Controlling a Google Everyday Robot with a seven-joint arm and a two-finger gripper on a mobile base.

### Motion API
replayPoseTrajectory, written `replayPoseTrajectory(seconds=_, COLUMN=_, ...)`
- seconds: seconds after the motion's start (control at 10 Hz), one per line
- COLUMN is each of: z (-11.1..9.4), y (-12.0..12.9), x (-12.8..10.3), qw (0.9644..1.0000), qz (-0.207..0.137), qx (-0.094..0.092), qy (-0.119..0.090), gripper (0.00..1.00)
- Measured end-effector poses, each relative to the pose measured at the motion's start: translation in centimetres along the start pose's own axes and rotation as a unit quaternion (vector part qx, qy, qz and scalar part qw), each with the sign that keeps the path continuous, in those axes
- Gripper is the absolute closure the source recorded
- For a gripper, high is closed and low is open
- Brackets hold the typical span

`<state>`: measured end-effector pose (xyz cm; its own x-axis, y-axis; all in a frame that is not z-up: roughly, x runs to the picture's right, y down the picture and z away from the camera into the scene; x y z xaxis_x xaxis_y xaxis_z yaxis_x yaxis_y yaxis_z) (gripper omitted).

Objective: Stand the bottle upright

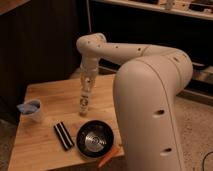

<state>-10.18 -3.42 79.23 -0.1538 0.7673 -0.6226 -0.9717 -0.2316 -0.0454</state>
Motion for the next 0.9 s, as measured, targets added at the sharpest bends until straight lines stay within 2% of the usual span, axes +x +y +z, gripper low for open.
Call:
replayPoseTrajectory(seconds=0.4, z=-0.1, y=0.0, x=0.6, qw=0.9994, qz=-0.019, qx=0.020, qy=-0.021, gripper=0.66)
replayPoseTrajectory(seconds=0.6, z=0.0, y=-0.1, x=1.0, qw=0.9989, qz=-0.027, qx=0.023, qy=-0.031, gripper=0.66)
replayPoseTrajectory(seconds=0.7, z=0.0, y=-0.3, x=1.2, qw=0.9986, qz=-0.031, qx=0.023, qy=-0.037, gripper=0.62)
replayPoseTrajectory(seconds=0.9, z=0.2, y=-0.4, x=1.5, qw=0.9984, qz=-0.033, qx=0.022, qy=-0.039, gripper=0.45)
